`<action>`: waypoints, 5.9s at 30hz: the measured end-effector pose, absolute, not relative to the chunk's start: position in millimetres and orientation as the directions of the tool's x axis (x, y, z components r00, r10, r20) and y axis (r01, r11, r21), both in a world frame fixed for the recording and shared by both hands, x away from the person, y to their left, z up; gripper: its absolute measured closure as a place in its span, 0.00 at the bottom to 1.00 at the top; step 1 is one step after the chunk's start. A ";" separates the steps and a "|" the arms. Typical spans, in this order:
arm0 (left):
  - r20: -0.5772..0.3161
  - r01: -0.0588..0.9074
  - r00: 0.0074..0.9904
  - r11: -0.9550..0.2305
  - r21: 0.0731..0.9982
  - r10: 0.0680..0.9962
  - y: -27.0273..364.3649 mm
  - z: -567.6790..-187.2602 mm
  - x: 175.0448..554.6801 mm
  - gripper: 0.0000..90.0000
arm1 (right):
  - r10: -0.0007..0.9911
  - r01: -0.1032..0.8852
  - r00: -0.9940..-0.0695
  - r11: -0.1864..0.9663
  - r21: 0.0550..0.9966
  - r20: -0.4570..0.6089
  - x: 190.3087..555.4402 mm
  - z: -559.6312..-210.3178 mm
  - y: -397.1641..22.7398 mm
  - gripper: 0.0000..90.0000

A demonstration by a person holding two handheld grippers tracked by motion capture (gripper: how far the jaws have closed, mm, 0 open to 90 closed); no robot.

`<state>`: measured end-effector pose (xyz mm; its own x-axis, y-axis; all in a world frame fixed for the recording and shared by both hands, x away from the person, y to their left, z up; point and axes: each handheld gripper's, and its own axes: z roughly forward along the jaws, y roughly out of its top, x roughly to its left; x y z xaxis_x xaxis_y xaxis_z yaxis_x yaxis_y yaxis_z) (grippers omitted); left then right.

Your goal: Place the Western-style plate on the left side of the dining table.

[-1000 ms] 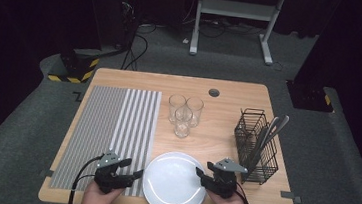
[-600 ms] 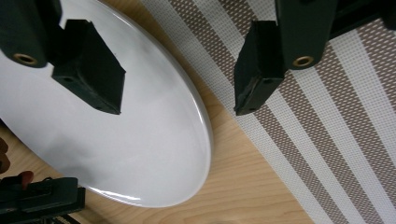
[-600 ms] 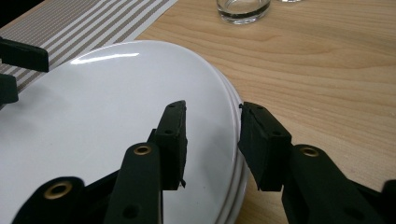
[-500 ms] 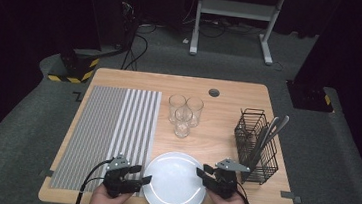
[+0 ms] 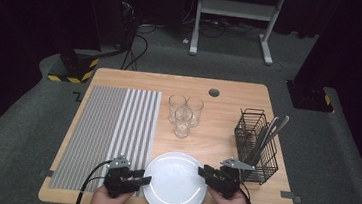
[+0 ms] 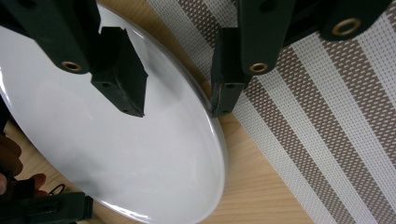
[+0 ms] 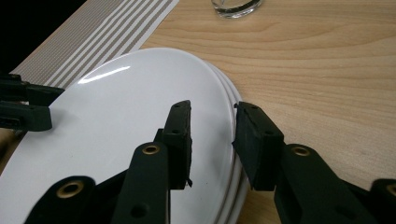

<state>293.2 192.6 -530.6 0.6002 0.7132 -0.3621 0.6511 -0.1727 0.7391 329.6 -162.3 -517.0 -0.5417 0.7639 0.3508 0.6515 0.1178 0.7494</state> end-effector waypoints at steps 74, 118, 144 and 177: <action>-0.433 0.688 0.571 -0.119 0.716 0.697 212.3 -526.3 296.3 0.77 | 0.700 0.695 -0.564 0.117 0.709 0.438 331.5 -527.3 -150.8 0.65; -0.449 0.724 0.529 -0.106 0.682 0.720 212.6 -523.4 293.1 0.74 | 0.719 0.718 -0.546 0.137 0.682 0.430 327.7 -525.0 -147.4 0.69; -0.486 0.713 0.520 -0.043 0.700 0.702 219.5 -523.1 303.7 0.82 | 0.733 0.717 -0.519 0.093 0.691 0.439 334.5 -528.7 -144.5 0.88; -0.497 0.675 0.516 0.026 0.737 0.698 209.2 -523.7 345.4 0.87 | 0.803 0.643 -0.468 0.021 0.766 0.370 357.4 -507.1 -145.4 0.91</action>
